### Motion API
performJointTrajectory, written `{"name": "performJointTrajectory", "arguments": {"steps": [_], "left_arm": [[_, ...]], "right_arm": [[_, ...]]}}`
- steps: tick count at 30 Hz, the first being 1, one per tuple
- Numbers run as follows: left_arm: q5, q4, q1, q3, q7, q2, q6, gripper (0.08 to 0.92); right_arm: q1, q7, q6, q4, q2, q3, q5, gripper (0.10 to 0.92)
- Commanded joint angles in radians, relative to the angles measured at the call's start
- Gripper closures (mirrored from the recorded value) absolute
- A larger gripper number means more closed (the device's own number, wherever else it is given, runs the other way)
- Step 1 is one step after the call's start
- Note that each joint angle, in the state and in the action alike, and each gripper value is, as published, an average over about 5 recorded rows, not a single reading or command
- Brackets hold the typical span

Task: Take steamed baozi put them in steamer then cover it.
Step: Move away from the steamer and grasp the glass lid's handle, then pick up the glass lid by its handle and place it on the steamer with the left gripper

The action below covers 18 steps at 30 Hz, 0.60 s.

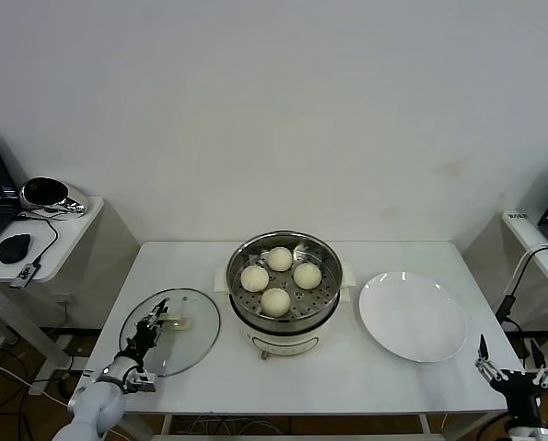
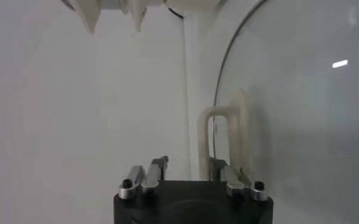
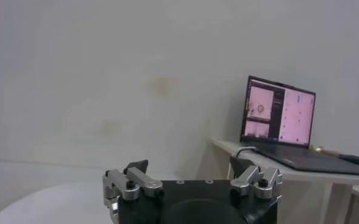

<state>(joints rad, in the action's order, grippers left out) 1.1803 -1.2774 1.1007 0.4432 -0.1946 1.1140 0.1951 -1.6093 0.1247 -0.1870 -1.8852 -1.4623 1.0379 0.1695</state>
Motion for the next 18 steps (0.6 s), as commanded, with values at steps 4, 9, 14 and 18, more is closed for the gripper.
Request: {"name": "performJointTrajectory", "arguments": {"steps": [4,9,14,18], "left_arm": [[-0.084,-0.109,0.043,0.023,-0.047,-0.011,-0.031,0.814],[-0.098,-0.31,0.133,0.063,-0.034,-0.047,-0.14,0.853],[-0.139,-0.53,0.21,0.117,0.06,-0.126,-0.273,0.853],[-0.183,-0.638,0.214,0.142,0.151,-0.197,-0.343,0.853]], "right_arm": [[-0.003,0.005,-0.006,-0.002,0.003,-0.013,-0.003,0.203],[-0.005,0.008,-0.009,-0.006,0.006,-0.024,-0.008,0.203],[-0.005,0.009,-0.012,-0.009,0.014,-0.033,-0.009,0.203],[-0.006,0.011,-0.012,-0.01,0.02,-0.042,-0.013,0.203]]}}
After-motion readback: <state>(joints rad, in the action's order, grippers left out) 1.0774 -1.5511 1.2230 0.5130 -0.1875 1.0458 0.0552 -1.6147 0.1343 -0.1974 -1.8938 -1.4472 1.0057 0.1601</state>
